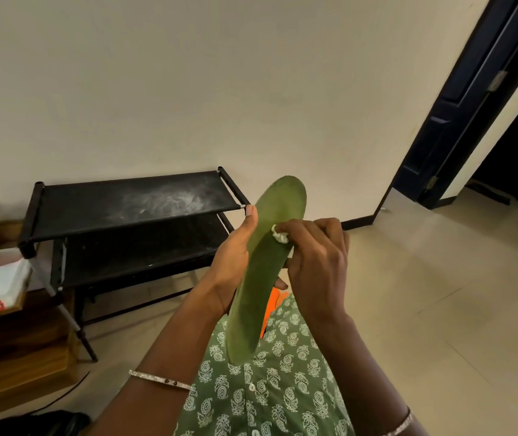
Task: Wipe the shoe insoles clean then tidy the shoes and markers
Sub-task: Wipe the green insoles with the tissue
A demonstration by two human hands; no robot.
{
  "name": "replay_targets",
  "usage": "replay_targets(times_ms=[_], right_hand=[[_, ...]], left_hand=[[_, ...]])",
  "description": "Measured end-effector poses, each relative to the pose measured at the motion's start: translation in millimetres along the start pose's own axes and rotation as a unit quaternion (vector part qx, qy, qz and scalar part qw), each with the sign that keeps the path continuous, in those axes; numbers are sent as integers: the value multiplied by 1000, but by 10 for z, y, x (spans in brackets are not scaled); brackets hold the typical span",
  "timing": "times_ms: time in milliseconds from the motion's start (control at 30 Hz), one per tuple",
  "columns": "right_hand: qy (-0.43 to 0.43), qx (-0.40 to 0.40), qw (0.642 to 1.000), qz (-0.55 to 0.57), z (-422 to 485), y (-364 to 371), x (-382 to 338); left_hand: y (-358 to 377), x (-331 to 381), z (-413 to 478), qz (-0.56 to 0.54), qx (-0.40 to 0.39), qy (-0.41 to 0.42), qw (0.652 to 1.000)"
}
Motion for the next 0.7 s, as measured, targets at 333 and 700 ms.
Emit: replay_targets(times_ms=[333, 700], right_hand=[[-115, -16, 993, 29, -288, 63, -293], [51, -30, 997, 47, -116, 111, -15]], left_hand=[[-94, -47, 35, -66, 10, -8, 998], [-70, -48, 4, -50, 21, -21, 998]])
Point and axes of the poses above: each hand's wrist, its own z-axis towards the middle knuckle, its own y-axis out of the palm, x = y × z, the point moved 8 cm from there along z, towards the middle knuckle, and after that the axes turned 8 degrees about z, right-handed, at the moved point
